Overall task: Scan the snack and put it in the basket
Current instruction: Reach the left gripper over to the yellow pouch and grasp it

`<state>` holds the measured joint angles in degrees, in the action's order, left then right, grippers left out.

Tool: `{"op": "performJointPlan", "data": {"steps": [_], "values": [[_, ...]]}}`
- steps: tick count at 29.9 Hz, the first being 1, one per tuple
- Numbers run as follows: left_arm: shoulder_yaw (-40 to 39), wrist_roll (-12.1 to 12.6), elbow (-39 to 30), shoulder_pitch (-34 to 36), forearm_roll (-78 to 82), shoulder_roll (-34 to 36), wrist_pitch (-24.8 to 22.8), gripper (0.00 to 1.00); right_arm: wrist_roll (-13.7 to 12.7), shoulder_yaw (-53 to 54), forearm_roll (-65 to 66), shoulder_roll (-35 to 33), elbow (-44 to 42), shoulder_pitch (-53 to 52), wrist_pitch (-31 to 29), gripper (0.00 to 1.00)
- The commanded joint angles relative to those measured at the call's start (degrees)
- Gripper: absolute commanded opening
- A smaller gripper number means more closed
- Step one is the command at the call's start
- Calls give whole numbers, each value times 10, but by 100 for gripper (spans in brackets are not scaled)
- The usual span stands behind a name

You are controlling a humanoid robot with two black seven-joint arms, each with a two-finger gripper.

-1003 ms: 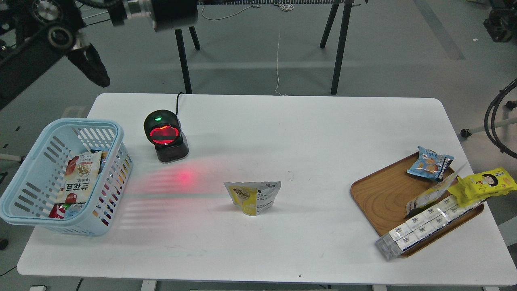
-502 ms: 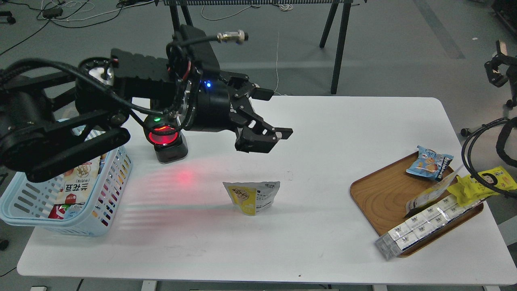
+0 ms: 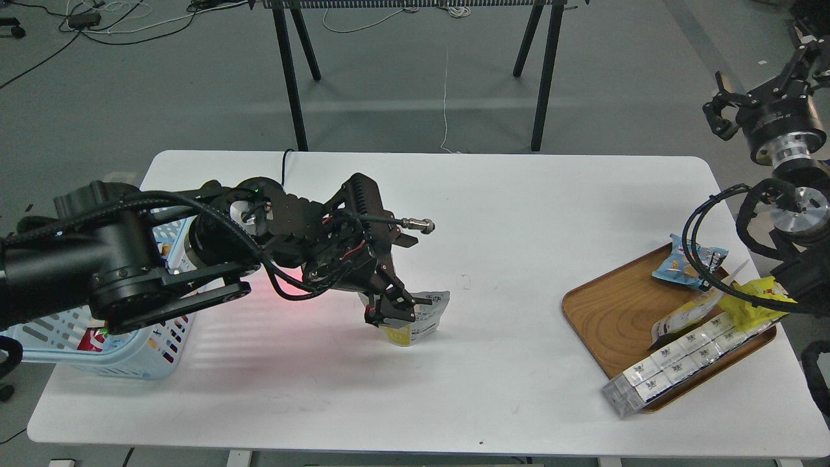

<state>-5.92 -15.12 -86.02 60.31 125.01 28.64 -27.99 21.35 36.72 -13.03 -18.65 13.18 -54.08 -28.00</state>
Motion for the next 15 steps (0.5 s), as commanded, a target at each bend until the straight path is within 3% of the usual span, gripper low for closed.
{"op": "performJointPlan", "data": {"steps": [1,4,7,11,15], "values": [[1,1,3,-8,0,-4,0,95,1,0,0,15,-1,-11,0,99],[1,-2,14,-12,0,-6,0,85,1,0,0,19,-1,-13,0,99],[1,-2,19,-13,0,-4,0,67,1,0,0,22,-2,-14,0,99],[1,-2,31,-14,0,-8,1,51,1,0,0,22,-2,-21,0,99],[1,-2,33,-23,0,-9,0,45,0,0,0,22,-2,-24,0,99]]}}
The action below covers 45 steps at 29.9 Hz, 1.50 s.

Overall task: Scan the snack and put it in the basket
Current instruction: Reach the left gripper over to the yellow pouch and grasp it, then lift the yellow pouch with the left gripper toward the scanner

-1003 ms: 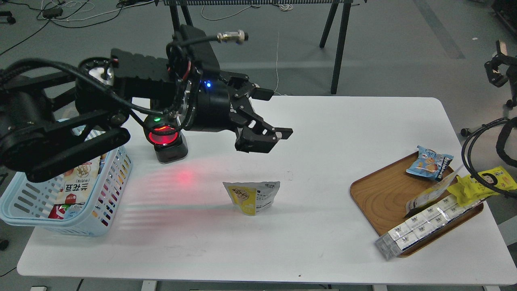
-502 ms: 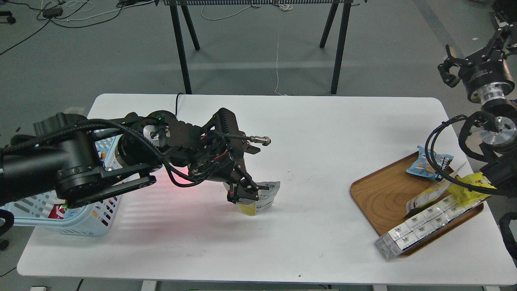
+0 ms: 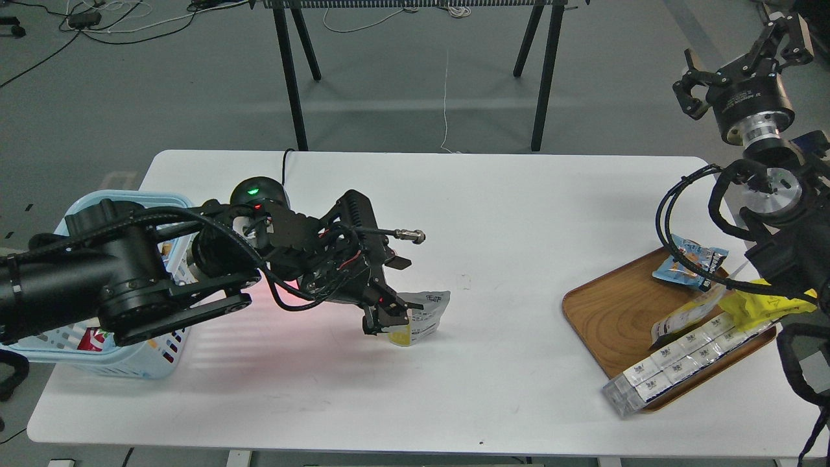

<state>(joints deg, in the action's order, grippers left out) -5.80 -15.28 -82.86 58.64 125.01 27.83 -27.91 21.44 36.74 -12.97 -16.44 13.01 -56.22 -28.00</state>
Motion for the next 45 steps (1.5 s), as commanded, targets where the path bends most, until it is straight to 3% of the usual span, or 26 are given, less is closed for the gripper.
{"op": "performJointPlan", "data": {"steps": [1,5,10,16,23,29,34,45], "values": [[0,0,2,-6,0,-1,-1,45,-1,0,0,0,0,-6,0,99],[1,0,2,-7,0,3,-1,34,-1,0,0,-1,-1,-10,0,99],[0,2,2,-13,0,6,-1,8,-1,-1,1,-1,-2,-15,0,99],[-2,3,-1,-13,0,5,-1,1,-1,-1,1,-1,-4,-16,0,99],[-6,1,-22,-11,0,15,1,0,-1,-1,1,-7,-4,-16,0,99],[-10,-4,-63,-5,0,70,30,0,0,-2,1,-8,-2,-14,0,99],[-15,-34,-63,-4,0,135,61,0,2,-3,1,-9,-1,-9,0,99],[-15,-77,-56,-5,0,251,102,0,3,-5,1,-14,-1,9,0,99]]}}
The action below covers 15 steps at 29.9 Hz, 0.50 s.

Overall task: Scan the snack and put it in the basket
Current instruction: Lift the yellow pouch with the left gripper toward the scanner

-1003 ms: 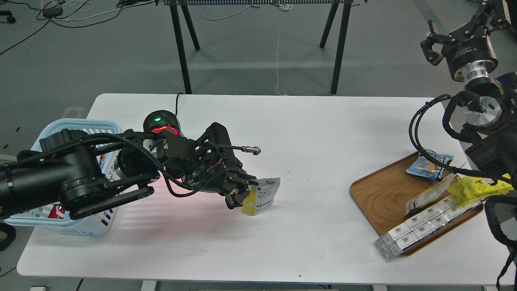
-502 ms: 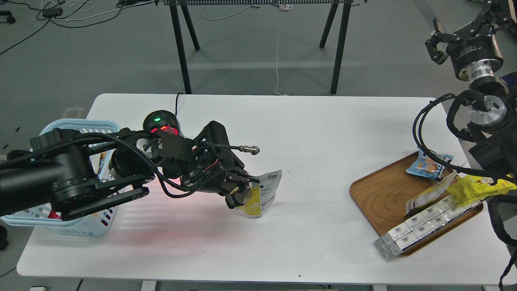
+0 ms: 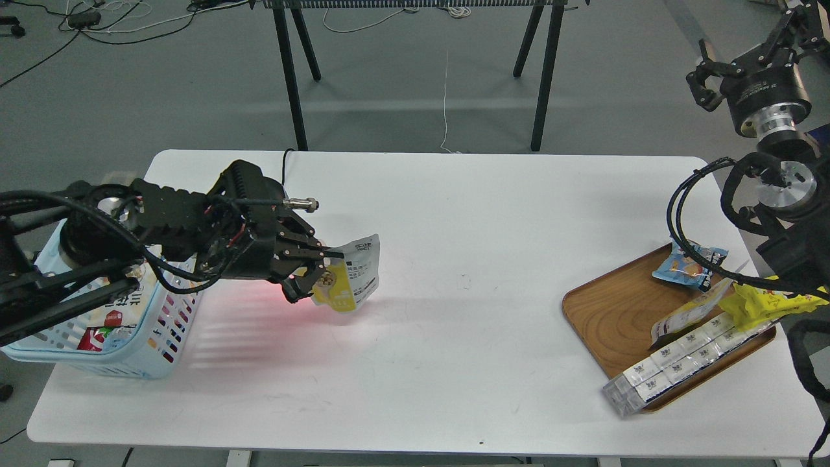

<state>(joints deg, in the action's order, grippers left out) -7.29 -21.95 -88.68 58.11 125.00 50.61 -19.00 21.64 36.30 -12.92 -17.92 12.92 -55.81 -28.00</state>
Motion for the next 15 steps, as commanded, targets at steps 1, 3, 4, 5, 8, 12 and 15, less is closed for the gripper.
{"op": "performJointPlan", "data": {"steps": [1,3,4,5,8,12,15], "values": [[1,-12,4,-1,0,27,19,0,1,-1,1,1,0,5,0,99],[3,-12,13,-4,0,31,24,0,1,-3,0,1,0,5,0,99],[4,-12,18,-5,0,32,24,0,1,-2,0,1,0,5,0,99],[5,-12,22,-7,0,32,24,0,1,-3,0,2,1,4,0,99],[5,-11,26,-9,0,37,26,0,1,-3,1,1,2,4,0,99],[3,-11,27,-7,0,39,34,0,1,-2,0,1,2,4,0,99],[2,-12,29,-2,0,39,34,0,1,-2,0,1,2,4,0,99]]}}
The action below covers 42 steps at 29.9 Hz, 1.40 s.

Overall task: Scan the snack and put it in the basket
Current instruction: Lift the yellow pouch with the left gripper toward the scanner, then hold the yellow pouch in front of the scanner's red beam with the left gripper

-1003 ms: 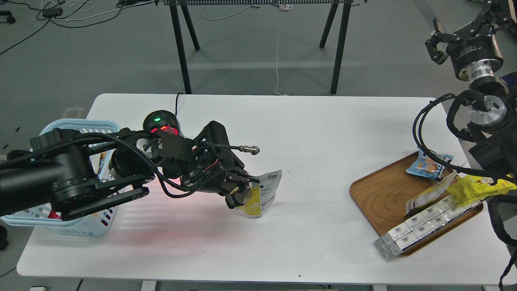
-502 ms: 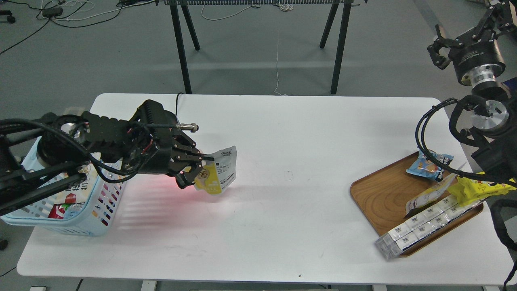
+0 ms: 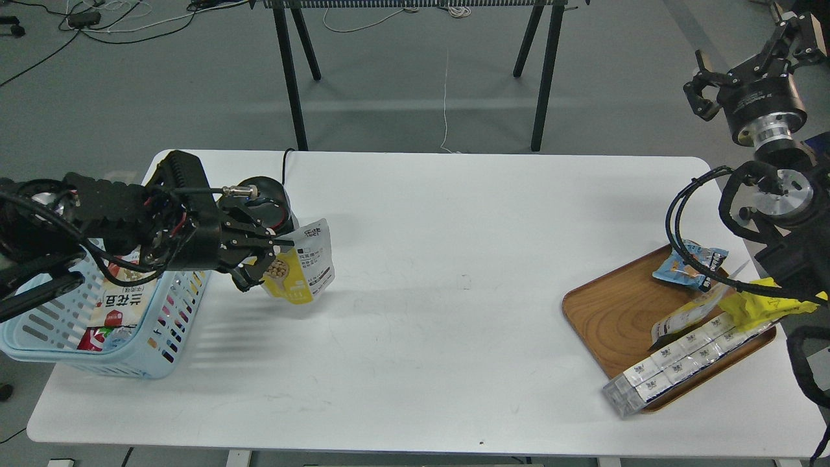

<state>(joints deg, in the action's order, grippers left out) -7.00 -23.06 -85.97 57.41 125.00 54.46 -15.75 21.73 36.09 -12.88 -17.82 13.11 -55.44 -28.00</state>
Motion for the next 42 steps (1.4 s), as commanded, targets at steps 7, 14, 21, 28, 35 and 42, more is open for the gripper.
{"op": "performJointPlan", "data": {"steps": [7,14,21,28,35,42], "values": [[-6,-1,2,7,0,-1,2,0,2,0,0,0,0,0,0,99],[-18,0,8,9,0,-3,2,0,2,2,0,0,-1,1,0,99],[-16,0,17,15,0,-3,2,0,2,2,0,1,0,0,0,99],[-15,0,17,15,0,-4,3,0,2,2,0,1,0,0,0,99],[-13,2,17,10,0,-10,2,0,2,2,0,2,0,0,0,99],[-9,4,18,9,0,-8,2,0,2,2,0,4,0,0,0,99]]}}
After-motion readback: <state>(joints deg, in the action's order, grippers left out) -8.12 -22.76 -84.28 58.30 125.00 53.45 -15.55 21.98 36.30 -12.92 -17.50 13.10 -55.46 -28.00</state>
